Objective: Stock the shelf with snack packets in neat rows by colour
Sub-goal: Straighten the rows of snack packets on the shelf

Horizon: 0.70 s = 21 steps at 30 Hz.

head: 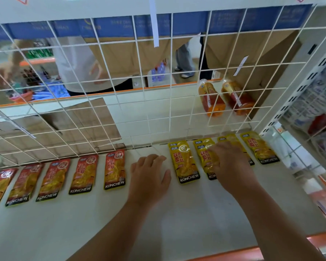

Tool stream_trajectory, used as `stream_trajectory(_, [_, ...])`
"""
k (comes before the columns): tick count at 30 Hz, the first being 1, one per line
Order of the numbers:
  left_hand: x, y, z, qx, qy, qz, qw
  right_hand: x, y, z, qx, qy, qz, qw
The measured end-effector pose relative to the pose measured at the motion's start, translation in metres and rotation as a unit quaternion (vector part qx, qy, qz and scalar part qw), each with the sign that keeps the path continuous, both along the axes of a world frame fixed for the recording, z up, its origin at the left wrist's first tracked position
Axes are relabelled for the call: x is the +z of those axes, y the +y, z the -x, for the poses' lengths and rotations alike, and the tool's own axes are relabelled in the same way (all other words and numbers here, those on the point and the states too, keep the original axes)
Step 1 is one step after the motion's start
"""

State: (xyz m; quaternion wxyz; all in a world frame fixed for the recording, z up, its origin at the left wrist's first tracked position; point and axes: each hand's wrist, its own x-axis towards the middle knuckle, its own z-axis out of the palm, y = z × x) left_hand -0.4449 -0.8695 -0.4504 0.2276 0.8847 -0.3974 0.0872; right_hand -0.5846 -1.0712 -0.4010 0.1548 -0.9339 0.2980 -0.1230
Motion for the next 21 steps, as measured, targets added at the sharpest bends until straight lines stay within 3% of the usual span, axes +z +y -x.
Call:
stream_trajectory(7, [-0.003,0.001,-0.001,0.002,0.010,-0.006,1.000,-0.023,-0.010,-0.003,0.082,0.053,-0.001,0.995])
stream_trajectory(21, [0.000,0.000,0.001,-0.003,0.007,-0.010,1.000,-0.034,-0.009,-0.003,0.058,0.060,-0.012,0.996])
